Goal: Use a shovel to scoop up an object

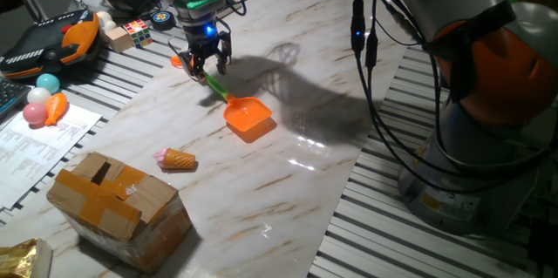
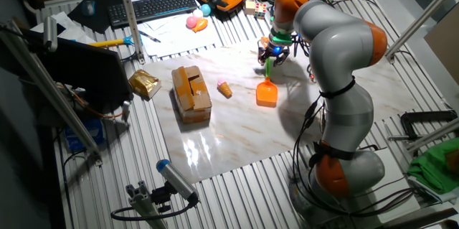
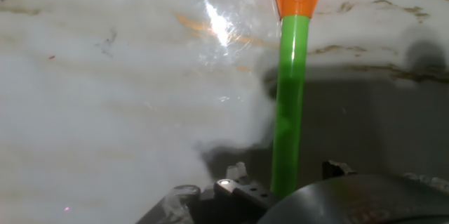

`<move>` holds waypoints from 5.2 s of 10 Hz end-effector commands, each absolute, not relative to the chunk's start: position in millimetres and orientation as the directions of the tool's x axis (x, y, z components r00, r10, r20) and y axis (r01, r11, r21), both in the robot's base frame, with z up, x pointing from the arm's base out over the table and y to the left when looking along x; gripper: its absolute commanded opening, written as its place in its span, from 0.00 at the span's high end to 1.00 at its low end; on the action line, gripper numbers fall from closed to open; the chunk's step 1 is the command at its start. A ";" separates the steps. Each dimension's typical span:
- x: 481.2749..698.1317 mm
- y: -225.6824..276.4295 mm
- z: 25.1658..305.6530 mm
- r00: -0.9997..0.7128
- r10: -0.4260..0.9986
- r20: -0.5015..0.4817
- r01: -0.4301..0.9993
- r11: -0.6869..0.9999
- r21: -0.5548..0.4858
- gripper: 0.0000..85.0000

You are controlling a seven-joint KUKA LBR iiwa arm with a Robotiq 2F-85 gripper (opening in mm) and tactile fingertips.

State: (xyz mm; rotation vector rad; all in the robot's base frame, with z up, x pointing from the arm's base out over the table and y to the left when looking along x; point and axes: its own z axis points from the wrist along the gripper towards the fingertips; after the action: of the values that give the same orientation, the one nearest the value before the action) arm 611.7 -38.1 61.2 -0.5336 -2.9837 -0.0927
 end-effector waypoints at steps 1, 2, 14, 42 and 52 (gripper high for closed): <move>612.1 -38.6 58.3 -0.930 0.348 0.118 0.355 0.934 0.040 0.33; 612.8 -39.1 54.7 -0.927 0.355 0.118 0.362 0.931 0.038 0.33; 614.7 -42.7 31.7 -0.914 0.383 0.135 0.391 0.920 0.037 0.37; 603.5 -67.6 109.4 -0.762 0.648 0.009 0.648 0.762 -0.008 0.99; 601.6 -66.2 128.0 -0.572 0.814 -0.102 0.820 0.571 -0.041 0.99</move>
State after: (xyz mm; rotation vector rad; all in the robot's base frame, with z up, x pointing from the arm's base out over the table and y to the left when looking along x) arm 601.7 -66.7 129.0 -1.4901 -2.8449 0.1345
